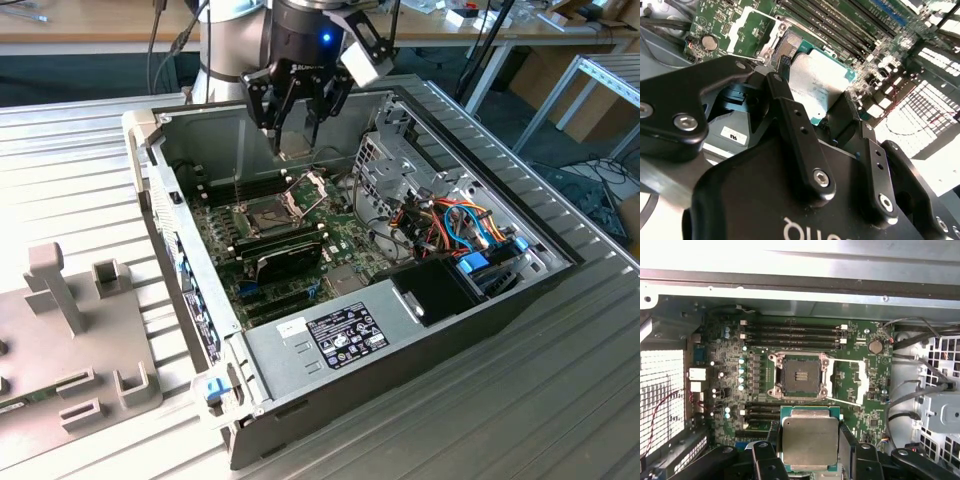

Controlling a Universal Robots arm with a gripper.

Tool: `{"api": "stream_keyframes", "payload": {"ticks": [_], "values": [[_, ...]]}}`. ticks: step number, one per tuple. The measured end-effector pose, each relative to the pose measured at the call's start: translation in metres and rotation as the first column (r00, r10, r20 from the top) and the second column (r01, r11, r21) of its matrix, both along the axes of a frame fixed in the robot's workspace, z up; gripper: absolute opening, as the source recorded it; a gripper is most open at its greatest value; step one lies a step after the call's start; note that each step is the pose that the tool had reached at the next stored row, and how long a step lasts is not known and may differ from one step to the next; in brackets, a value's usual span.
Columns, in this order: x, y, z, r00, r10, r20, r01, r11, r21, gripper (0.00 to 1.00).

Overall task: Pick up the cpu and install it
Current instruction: 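Pick up the cpu and move it towards the insertion slot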

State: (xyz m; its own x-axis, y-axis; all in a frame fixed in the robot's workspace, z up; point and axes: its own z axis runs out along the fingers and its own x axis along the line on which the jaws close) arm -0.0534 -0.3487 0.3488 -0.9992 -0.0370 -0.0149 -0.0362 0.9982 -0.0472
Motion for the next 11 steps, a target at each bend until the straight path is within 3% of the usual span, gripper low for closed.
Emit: {"api": "stream_keyframes", "payload": {"ticks": [2, 6, 11], "values": [[-0.0001, 0.0015, -0.0035, 1.0000, 0.000, 0.0000, 0.000, 1.0000, 0.0000, 0.55], [-0.0001, 0.0081, -0.0110, 1.0000, 0.000, 0.0001, 0.000, 1.0000, 0.0080, 0.55], [-0.0002, 0.0154, -0.0224, 1.0000, 0.000, 0.0000, 0.000, 1.0000, 0.0090, 0.55]]}}
